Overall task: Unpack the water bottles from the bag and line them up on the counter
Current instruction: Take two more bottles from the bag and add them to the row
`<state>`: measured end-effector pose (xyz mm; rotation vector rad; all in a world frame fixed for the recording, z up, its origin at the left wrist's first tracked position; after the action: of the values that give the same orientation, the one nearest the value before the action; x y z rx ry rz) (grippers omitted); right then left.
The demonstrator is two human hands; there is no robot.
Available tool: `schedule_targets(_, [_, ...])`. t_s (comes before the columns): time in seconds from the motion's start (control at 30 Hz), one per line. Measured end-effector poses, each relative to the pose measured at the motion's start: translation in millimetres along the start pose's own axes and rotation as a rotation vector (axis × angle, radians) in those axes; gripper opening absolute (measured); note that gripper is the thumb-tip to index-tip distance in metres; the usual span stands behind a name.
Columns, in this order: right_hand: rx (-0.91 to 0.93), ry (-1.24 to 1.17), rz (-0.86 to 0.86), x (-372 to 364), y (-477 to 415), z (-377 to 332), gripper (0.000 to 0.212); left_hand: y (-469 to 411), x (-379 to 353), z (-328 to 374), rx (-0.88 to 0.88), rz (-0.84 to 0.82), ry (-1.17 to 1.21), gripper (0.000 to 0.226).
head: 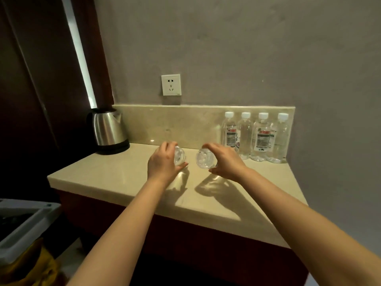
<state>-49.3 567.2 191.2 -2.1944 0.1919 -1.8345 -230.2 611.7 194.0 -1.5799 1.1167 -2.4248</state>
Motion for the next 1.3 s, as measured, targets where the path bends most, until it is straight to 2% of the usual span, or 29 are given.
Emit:
schedule_targets(0.2, [0.106,0.112,-0.059,-41,-67,22,0.069,-60,-58,-29,-0.105,-0.099,-0.095,0.063])
schedule_targets(0.3, [0.219,0.142,-0.104,-50,-87,10,0.057,-80,-77,-44,-0.109,-0.206,-0.103,0.061])
schedule_targets(0.43, [0.32,0.137,-0.082,-66,-92,0,0.051,-97,-102,-73,-0.055,-0.471,0.046,0.06])
schedule_targets(0.5, [0.311,0.104,-0.1,-63,-93,3,0.052,-110,-109,-91,-0.016,-0.576,0.203,0.047])
schedule_targets(0.6, [0.22,-0.015,-0.181,-50,-96,10,0.058,-132,-113,-105,0.027,-0.618,0.314,0.036])
schedule_targets(0.67, [0.1,-0.072,-0.192,-45,-106,19,0.047,-147,-116,-102,0.04,-0.638,0.316,0.041])
schedule_targets(0.8, [-0.231,-0.147,-0.075,-37,-128,44,0.048,-174,-131,-78,0.035,-0.758,0.297,0.052])
schedule_targets(0.87, [-0.394,-0.124,-0.083,-40,-134,54,0.05,-183,-139,-66,0.035,-0.836,0.238,0.061])
schedule_targets(1.0, [-0.697,-0.044,-0.26,-56,-140,72,0.073,-190,-153,-59,0.089,-0.966,0.147,0.064])
schedule_targets(1.07, [-0.778,-0.051,-0.329,-61,-143,72,0.086,-192,-159,-60,0.121,-1.003,0.136,0.064])
schedule_targets(1.13, [-0.834,-0.057,-0.333,-60,-145,70,0.089,-193,-166,-59,0.128,-1.031,0.144,0.067])
schedule_targets(1.3, [-0.888,-0.122,-0.349,-54,-144,63,0.062,-192,-171,-52,0.069,-0.92,0.114,0.063])
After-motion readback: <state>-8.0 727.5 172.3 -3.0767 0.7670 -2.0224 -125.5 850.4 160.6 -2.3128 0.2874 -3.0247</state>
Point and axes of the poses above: each hand's wrist, its own y-axis away from the middle knuckle, its own x-axis out of the back of the hand, z = x × y, the point moved 5 cm from there along -y, towards the middle knuckle, and after that the axes turned 8 degrees about -z, right-handed, at the moved point
